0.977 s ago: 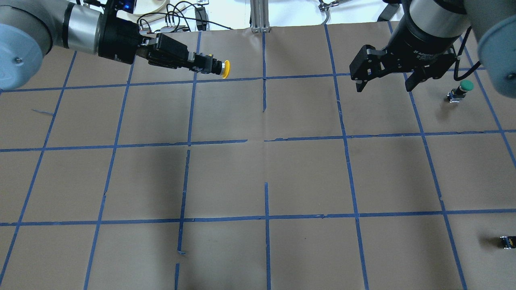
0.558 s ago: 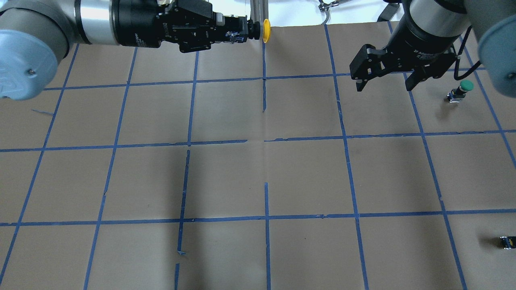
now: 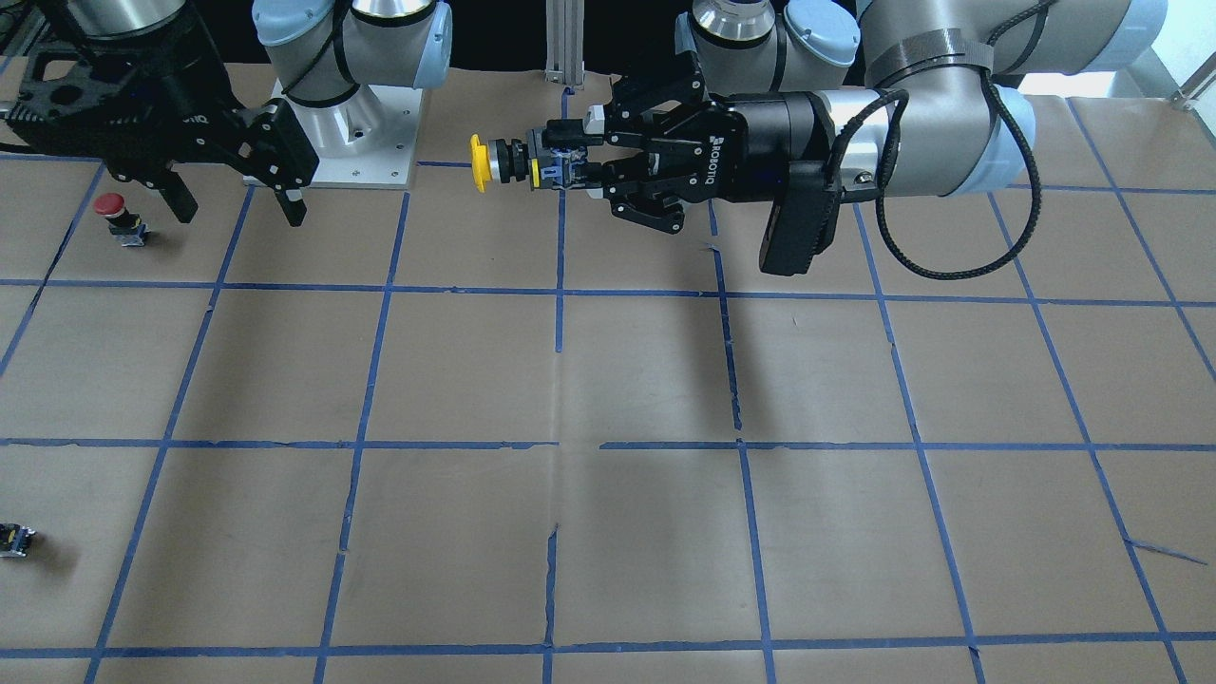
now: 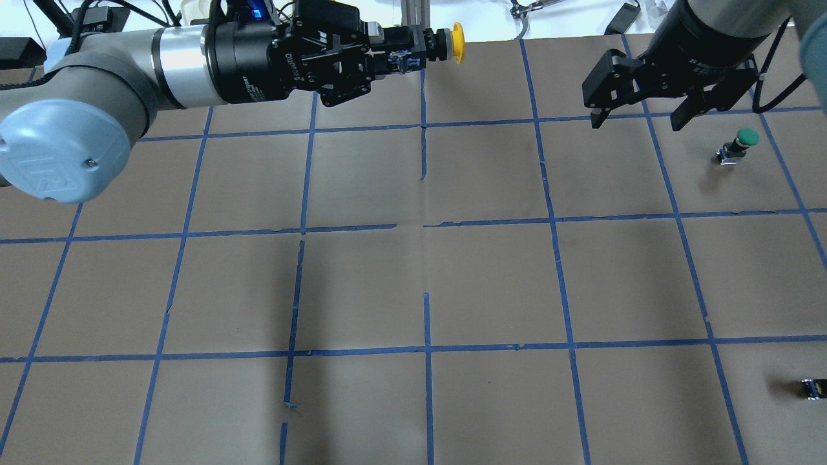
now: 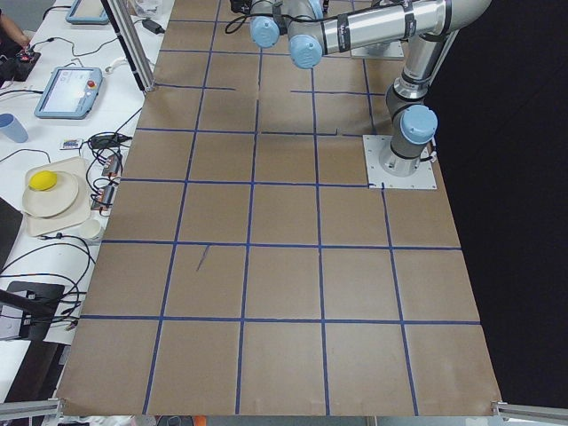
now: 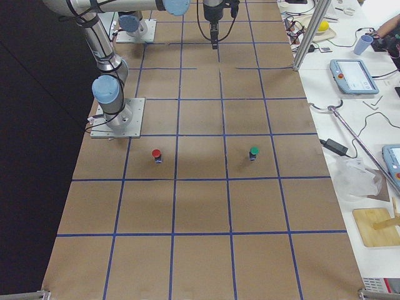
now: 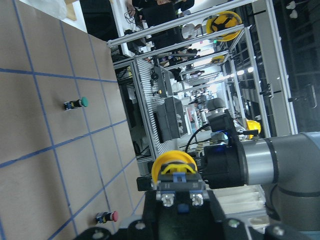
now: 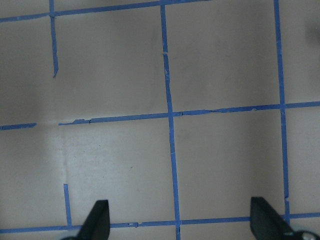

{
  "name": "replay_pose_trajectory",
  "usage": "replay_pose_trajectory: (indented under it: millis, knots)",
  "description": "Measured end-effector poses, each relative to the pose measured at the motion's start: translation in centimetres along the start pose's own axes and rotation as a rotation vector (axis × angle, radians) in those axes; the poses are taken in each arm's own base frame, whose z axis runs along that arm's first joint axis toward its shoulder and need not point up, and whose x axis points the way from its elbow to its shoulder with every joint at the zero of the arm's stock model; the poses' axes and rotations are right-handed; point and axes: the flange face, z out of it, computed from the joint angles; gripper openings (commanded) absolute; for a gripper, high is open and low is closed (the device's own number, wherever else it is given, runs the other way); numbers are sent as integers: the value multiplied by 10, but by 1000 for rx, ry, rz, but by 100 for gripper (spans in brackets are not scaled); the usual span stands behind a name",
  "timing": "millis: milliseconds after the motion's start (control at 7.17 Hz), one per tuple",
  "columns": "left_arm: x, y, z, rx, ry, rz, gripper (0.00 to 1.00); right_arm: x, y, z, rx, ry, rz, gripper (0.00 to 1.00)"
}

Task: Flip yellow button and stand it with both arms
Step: 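Lift the yellow button and carry it toward the right gripper, then hold the yellow button still while the right gripper reaches to its yellow cap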

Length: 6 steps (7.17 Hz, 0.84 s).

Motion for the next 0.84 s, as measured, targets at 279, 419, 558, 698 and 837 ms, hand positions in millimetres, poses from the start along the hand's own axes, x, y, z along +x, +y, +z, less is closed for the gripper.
replay_pose_trajectory:
  millis: [279, 419, 558, 698, 837]
  knots:
    - [4, 3, 9, -5, 34, -64, 2, 33, -7, -1, -37, -120, 101, 100]
    - [3, 3, 13, -7, 46, -83, 2, 47, -7, 2, -91, -238, 176, 100]
    - [3, 5, 17, -14, 50, -92, 2, 62, -4, 5, -165, -385, 274, 100]
    - [3, 6, 20, -19, 52, -96, 2, 71, 0, 6, -241, -539, 383, 100]
    - [3, 7, 22, -23, 53, -98, 2, 68, 2, 4, -294, -697, 477, 100]
